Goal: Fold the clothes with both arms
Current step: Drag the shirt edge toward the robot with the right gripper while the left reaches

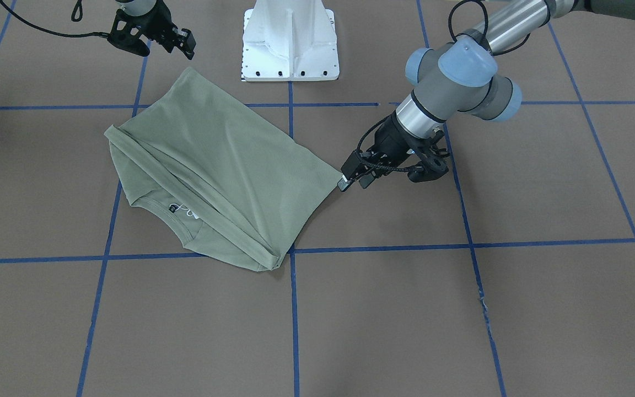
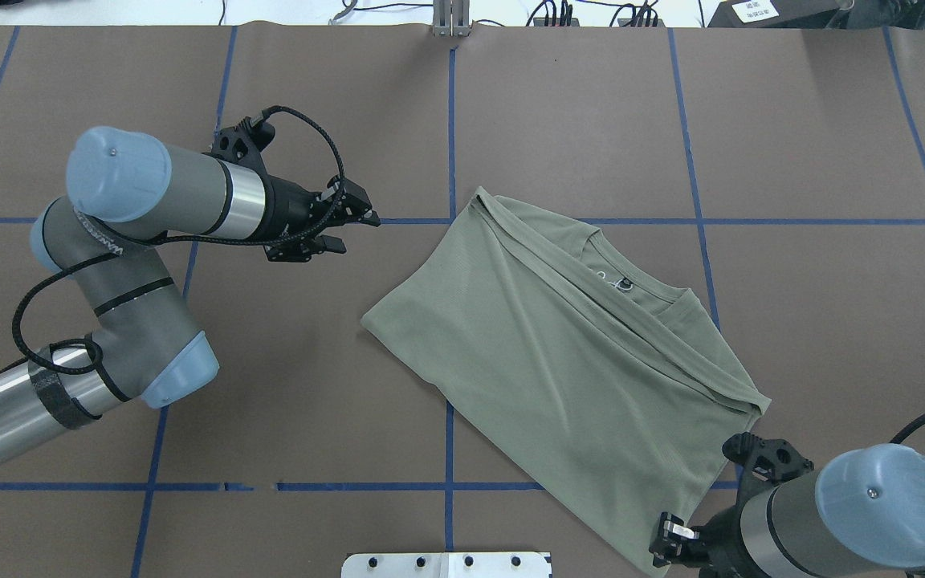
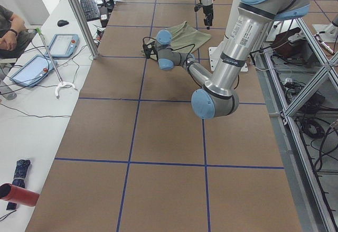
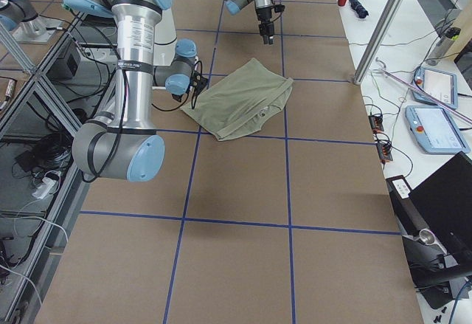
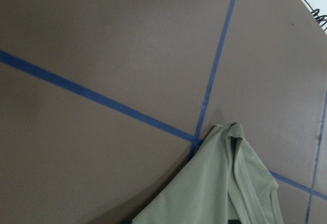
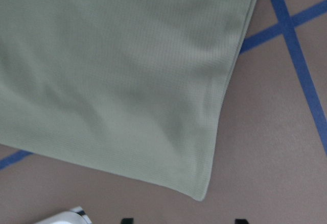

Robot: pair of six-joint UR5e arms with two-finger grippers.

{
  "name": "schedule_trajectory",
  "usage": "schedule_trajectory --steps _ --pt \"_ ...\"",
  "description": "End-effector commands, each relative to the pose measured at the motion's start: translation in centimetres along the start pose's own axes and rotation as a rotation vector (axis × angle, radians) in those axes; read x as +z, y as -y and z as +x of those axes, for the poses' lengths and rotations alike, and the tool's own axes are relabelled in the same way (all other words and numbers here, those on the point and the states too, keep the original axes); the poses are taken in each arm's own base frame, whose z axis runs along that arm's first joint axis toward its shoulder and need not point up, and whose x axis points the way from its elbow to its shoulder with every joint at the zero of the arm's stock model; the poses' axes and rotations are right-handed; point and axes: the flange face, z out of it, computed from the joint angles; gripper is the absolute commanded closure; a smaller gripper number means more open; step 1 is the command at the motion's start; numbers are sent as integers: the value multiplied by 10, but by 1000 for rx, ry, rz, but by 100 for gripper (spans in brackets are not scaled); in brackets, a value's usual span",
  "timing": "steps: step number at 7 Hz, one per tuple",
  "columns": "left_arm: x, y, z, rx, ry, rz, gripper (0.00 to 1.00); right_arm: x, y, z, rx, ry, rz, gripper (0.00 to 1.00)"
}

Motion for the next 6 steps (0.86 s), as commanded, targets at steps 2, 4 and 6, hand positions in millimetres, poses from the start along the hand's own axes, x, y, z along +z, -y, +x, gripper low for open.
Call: schedule_trajectory --steps 2,4,6 --pt "37 -43 -19 -14 118 47 29 -21 40 -11 64 64 101 0" --pt "53 -69 -27 1 138 14 30 -19 40 -11 64 62 100 0" --pt "55 -72 -30 2 144 14 37 -18 41 -11 66 60 102 0"
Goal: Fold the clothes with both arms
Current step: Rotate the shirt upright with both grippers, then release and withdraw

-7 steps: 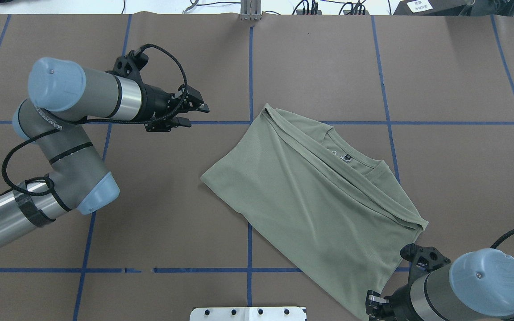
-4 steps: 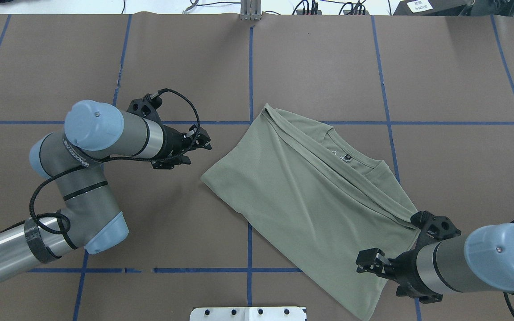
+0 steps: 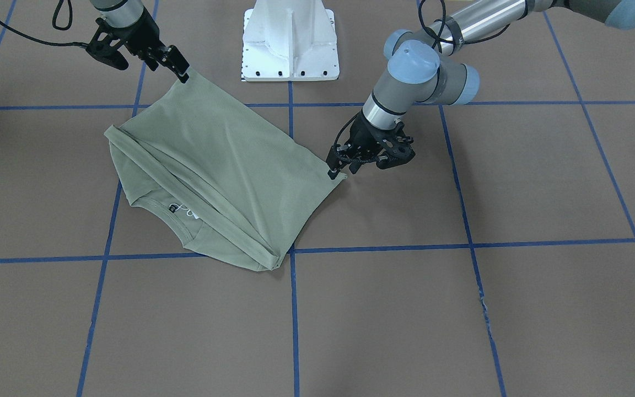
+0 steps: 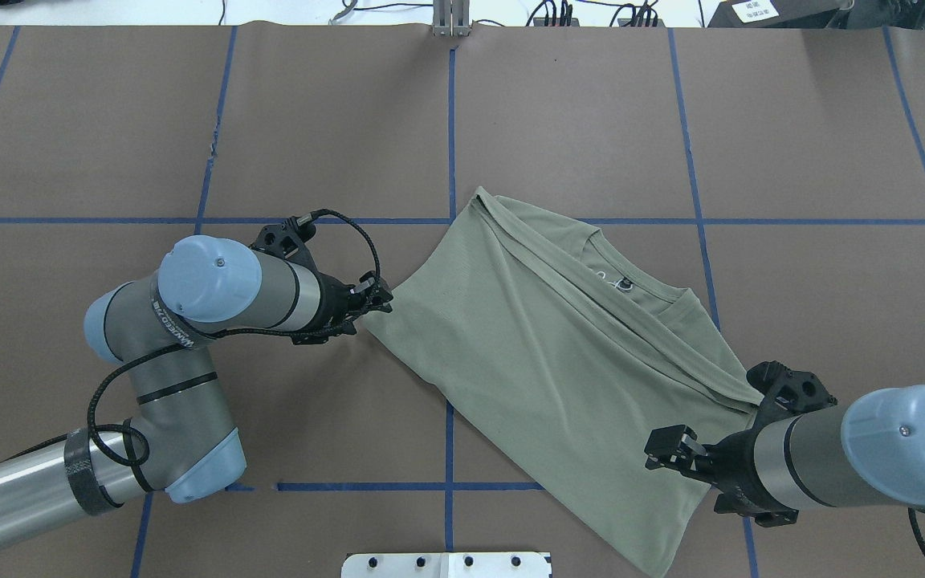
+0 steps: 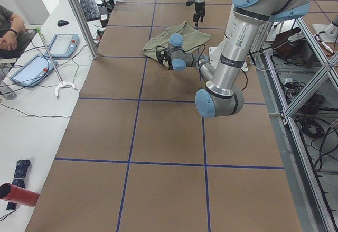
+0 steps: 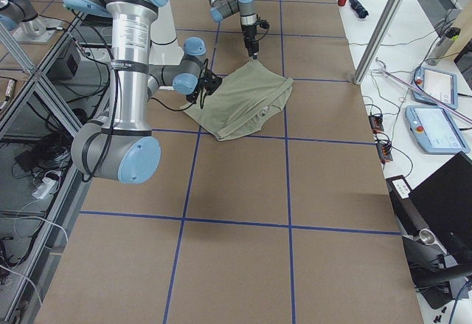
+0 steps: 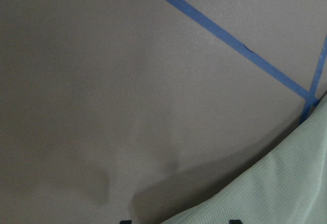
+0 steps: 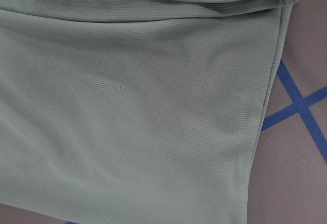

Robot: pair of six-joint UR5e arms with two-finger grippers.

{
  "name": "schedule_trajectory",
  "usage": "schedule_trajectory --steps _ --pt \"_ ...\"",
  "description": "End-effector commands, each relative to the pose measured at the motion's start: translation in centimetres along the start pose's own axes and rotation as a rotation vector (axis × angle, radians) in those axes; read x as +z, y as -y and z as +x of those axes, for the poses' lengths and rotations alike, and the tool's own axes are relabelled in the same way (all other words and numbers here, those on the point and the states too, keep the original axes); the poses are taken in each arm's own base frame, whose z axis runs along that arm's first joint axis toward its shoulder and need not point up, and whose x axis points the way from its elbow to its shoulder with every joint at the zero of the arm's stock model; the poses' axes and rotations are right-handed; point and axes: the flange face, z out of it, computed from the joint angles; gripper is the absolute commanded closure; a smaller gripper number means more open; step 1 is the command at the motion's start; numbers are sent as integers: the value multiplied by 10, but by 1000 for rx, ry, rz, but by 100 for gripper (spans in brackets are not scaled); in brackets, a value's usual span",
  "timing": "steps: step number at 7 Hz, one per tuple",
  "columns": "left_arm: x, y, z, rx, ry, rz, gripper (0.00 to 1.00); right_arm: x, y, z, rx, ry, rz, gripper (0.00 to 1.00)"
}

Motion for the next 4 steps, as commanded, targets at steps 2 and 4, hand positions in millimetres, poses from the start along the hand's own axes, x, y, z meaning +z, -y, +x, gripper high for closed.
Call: schedule_trajectory --steps 2,4 --pt "6 -5 -2 8 3 21 46 2 1 1 1 -3 1 0" --pt "8 -4 -3 13 7 23 74 4 2 1 2 -7 3 0"
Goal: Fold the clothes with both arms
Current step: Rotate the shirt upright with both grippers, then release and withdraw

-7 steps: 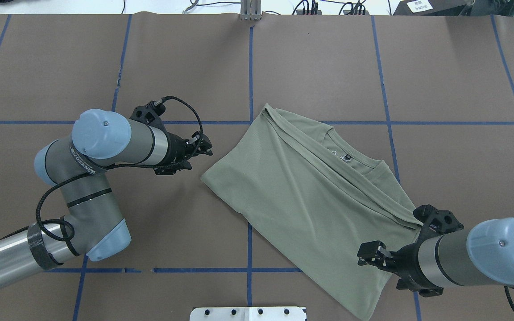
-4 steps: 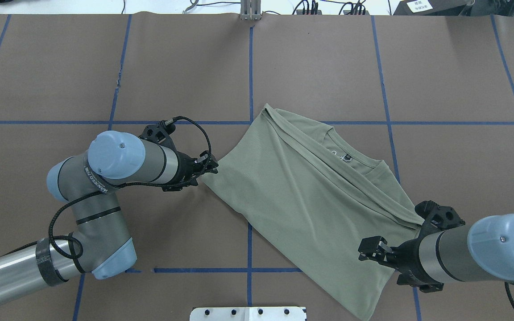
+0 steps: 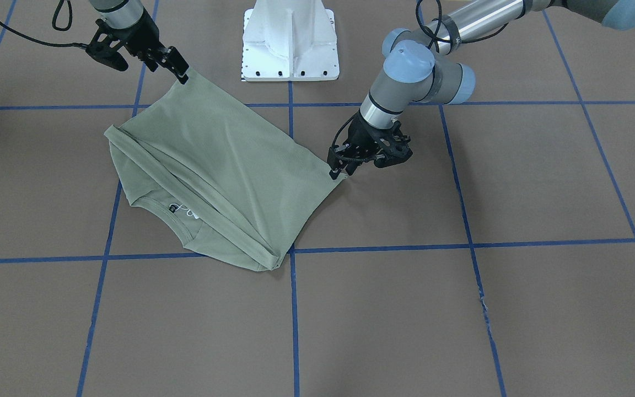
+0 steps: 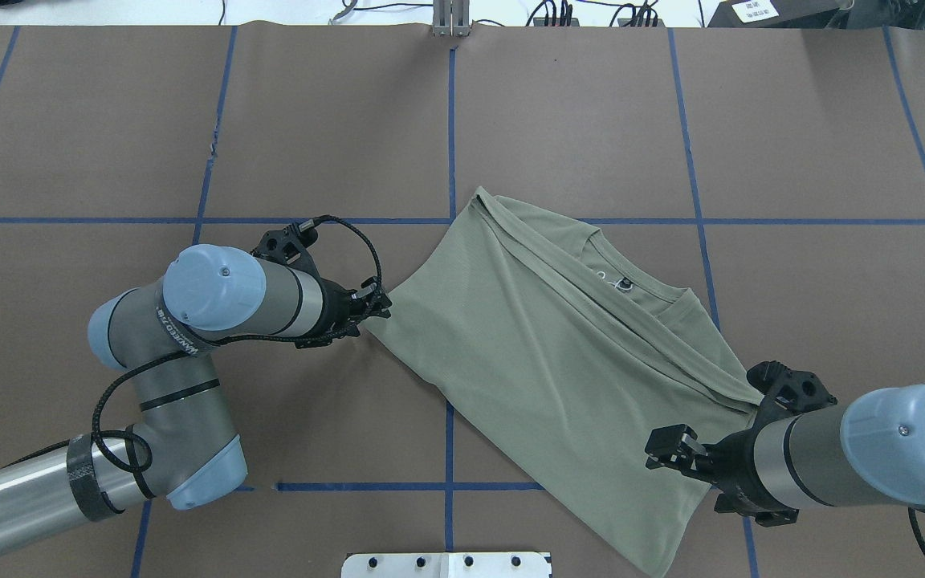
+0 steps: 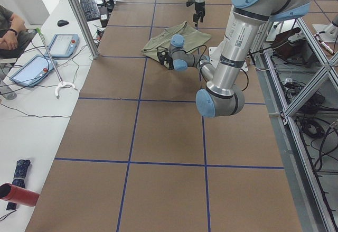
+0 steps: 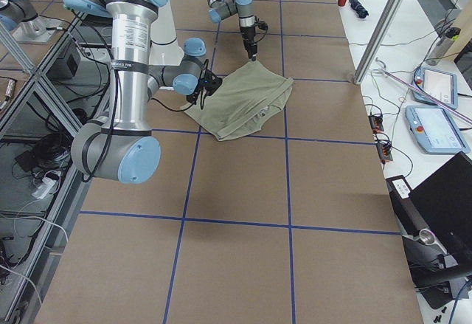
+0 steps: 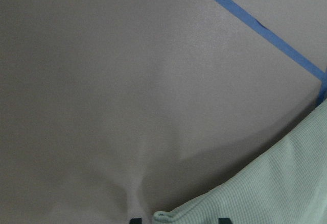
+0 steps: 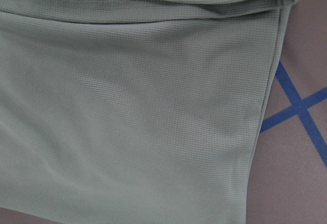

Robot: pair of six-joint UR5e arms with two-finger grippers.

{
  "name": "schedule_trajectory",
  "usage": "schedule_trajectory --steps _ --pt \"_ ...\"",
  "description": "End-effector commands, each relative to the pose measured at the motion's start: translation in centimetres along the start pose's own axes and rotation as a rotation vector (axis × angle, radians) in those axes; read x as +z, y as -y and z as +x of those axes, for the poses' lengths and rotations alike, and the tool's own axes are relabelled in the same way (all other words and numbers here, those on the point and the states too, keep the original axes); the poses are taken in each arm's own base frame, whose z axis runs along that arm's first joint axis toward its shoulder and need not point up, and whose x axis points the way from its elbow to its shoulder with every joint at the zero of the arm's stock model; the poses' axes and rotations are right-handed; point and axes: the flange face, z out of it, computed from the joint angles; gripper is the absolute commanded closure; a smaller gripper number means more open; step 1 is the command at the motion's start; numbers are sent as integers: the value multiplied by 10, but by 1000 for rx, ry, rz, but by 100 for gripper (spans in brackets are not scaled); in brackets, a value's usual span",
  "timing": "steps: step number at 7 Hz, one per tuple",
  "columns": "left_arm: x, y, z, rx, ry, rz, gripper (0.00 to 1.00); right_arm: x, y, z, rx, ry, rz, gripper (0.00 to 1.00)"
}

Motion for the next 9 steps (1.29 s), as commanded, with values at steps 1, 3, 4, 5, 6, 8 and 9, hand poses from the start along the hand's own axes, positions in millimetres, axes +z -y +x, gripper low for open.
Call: schedule_trajectory --steps 1,3,4,5,6,8,9 --pt "3 1 -1 8 5 5 98 3 1 0 1 -4 2 0" --pt "-2 17 1 18 -3 55 100 4 0 0 0 -5 1 0" --pt "-8 38 0 82 23 87 100 4 1 0 1 -4 2 0" --pt "-17 76 -1 168 42 137 100 2 4 -2 5 1 6 0" --pt "-26 135 -4 198 63 207 100 -2 9 -4 11 11 16 0" --pt "-24 243 44 168 19 329 100 -24 34 -25 48 82 62 0" --pt "-6 289 62 153 -7 364 100 -37 51 -34 69 119 92 0"
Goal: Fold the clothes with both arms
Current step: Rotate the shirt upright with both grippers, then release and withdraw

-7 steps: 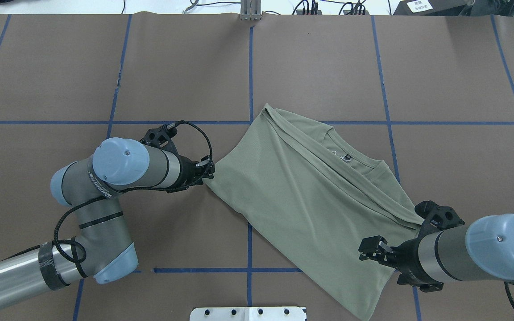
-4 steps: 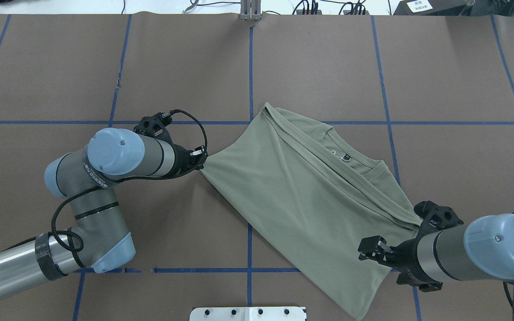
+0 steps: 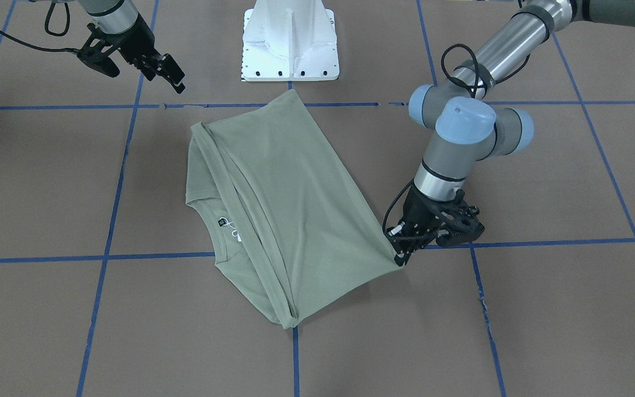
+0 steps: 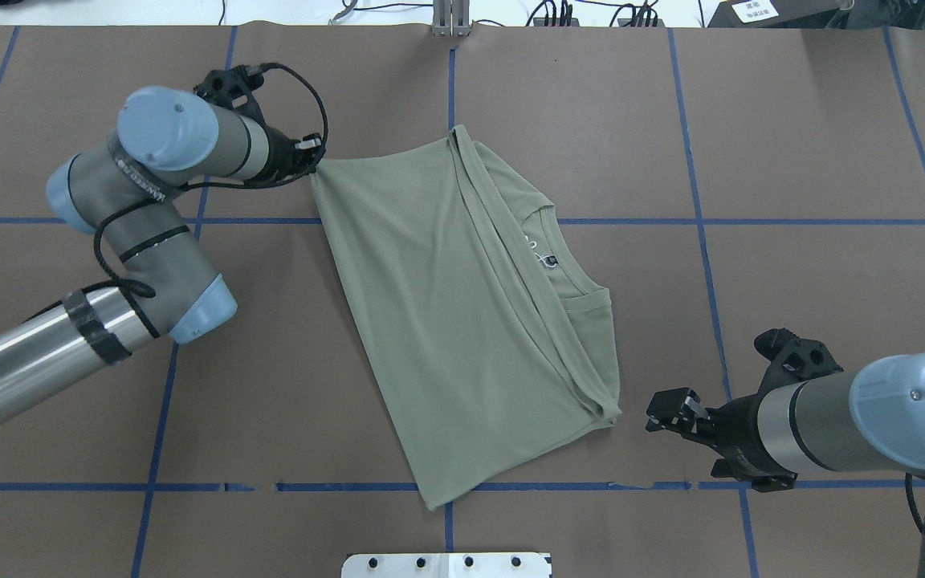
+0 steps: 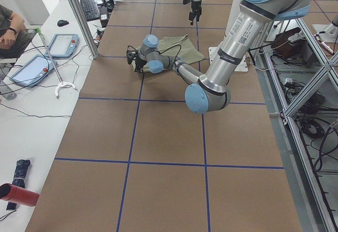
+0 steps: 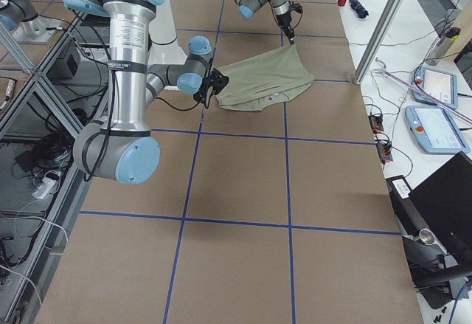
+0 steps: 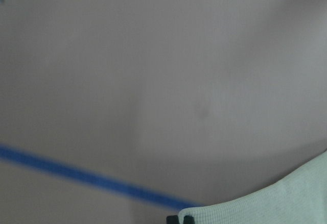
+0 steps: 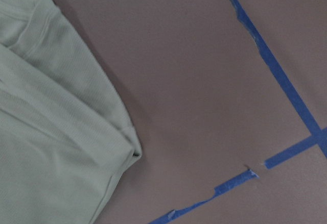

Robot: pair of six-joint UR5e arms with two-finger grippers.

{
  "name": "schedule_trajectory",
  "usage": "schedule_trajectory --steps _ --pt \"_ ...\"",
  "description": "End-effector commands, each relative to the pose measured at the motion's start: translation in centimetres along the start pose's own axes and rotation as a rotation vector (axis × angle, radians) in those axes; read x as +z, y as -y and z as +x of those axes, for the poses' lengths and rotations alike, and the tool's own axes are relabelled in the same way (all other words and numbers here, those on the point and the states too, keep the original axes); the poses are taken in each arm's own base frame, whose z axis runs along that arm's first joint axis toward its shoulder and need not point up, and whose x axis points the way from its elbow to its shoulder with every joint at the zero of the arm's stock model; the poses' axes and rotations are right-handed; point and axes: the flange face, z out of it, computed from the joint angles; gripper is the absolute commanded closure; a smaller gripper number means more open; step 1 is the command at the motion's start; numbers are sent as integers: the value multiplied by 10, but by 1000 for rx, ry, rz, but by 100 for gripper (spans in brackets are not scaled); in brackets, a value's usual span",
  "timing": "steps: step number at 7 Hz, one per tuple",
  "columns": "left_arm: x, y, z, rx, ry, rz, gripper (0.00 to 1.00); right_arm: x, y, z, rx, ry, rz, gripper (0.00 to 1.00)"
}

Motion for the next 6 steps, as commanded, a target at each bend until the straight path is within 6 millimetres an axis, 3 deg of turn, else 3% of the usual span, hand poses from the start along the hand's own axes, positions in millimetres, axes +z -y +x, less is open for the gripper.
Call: schedule_trajectory --steps 1,3,4,5,6 --pt "42 76 9 -28 -27 79 100 -20 25 -29 32 82 46 0" --pt "42 80 17 -28 -39 84 100 -13 32 -53 34 116 71 0" --pt "39 79 17 -14 -47 78 46 -11 33 -61 30 131 95 0" --pt "17 71 13 -3 -92 75 42 2 33 -78 9 132 100 0" --pt "-11 52 -5 10 -142 -7 41 20 32 -101 -69 117 103 0"
